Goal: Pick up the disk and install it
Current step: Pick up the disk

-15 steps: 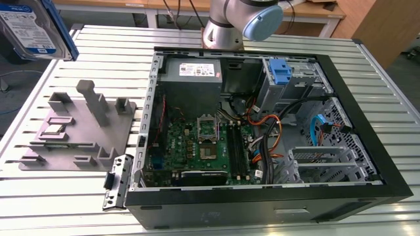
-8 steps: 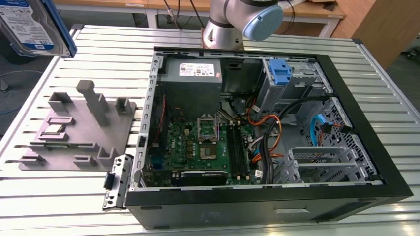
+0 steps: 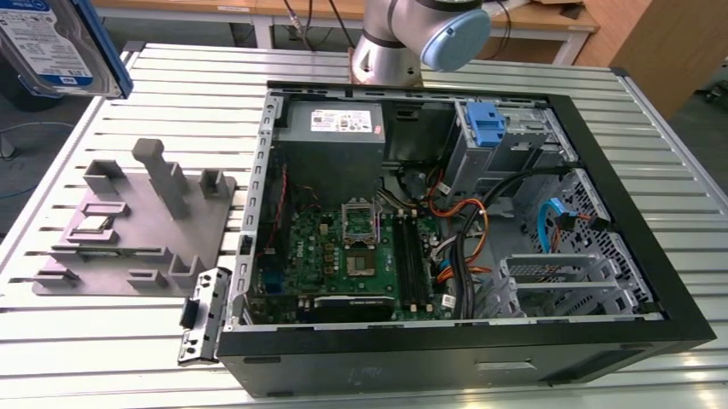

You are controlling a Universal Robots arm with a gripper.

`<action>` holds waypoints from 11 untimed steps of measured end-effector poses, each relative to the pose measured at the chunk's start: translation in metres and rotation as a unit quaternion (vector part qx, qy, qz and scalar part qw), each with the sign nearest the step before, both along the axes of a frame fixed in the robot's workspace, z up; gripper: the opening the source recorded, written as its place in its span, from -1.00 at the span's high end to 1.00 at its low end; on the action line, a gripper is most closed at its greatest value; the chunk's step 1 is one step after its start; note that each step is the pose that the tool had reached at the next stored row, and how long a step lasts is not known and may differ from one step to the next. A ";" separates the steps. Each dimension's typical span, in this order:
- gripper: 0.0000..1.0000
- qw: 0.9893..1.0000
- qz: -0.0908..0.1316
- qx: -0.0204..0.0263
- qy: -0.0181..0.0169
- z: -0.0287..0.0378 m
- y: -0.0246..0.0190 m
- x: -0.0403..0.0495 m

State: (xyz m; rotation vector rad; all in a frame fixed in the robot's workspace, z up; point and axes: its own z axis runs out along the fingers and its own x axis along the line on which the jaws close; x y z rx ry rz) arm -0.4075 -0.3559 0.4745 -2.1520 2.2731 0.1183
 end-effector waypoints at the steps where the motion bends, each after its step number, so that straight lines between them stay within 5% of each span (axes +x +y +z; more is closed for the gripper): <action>1: 0.30 1.000 0.000 0.000 0.000 0.0003 0.0000 0.0000; 11: 0.30 1.000 0.000 0.000 0.000 0.0061 0.0000 0.0000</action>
